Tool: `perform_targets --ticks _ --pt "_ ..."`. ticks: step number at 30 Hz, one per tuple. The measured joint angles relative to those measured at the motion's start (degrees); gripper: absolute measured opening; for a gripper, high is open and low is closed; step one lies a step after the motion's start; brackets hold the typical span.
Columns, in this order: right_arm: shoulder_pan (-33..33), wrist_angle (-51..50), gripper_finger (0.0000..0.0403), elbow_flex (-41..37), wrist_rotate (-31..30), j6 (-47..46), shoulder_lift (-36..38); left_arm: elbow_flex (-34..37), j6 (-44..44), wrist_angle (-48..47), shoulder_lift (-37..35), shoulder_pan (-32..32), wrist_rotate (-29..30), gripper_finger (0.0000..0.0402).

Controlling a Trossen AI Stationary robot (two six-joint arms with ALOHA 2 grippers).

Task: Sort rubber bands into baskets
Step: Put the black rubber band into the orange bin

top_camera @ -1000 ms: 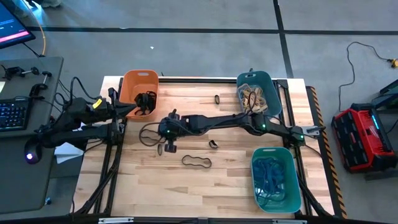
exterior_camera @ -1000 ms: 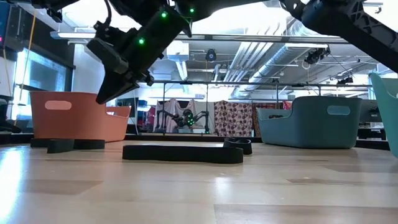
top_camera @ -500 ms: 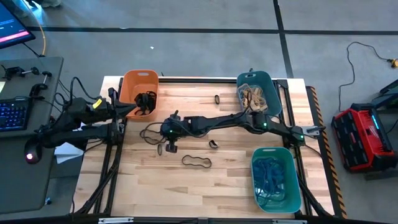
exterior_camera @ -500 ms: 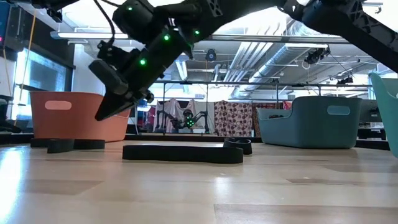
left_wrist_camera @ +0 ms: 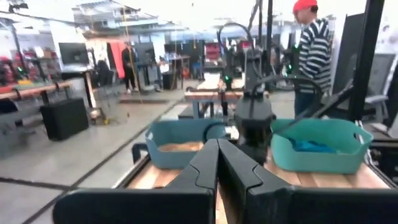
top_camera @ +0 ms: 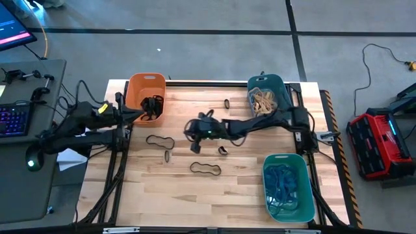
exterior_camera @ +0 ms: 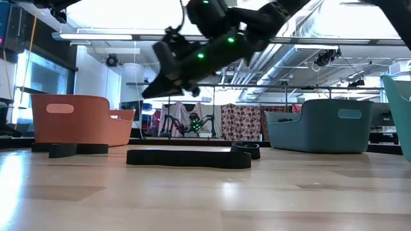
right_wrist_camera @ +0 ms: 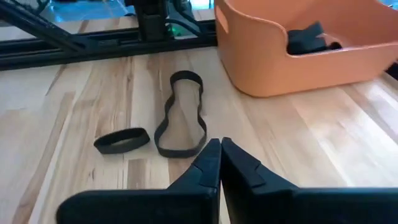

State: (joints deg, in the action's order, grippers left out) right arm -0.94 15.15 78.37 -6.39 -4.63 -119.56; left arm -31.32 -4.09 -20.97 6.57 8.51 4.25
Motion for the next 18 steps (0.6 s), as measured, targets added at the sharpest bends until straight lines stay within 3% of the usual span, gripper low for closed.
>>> perform_targets --ticks 8,18 --pt "0.19 5.58 0.0000 -10.08 -1.32 -0.52 4.75 0.01 0.91 -0.46 9.48 -0.11 -2.66 0.0000" --pt "2.95 4.23 0.0000 -10.74 -2.26 1.10 4.69 0.01 0.34 -1.82 20.71 -3.55 -5.76 0.0000"
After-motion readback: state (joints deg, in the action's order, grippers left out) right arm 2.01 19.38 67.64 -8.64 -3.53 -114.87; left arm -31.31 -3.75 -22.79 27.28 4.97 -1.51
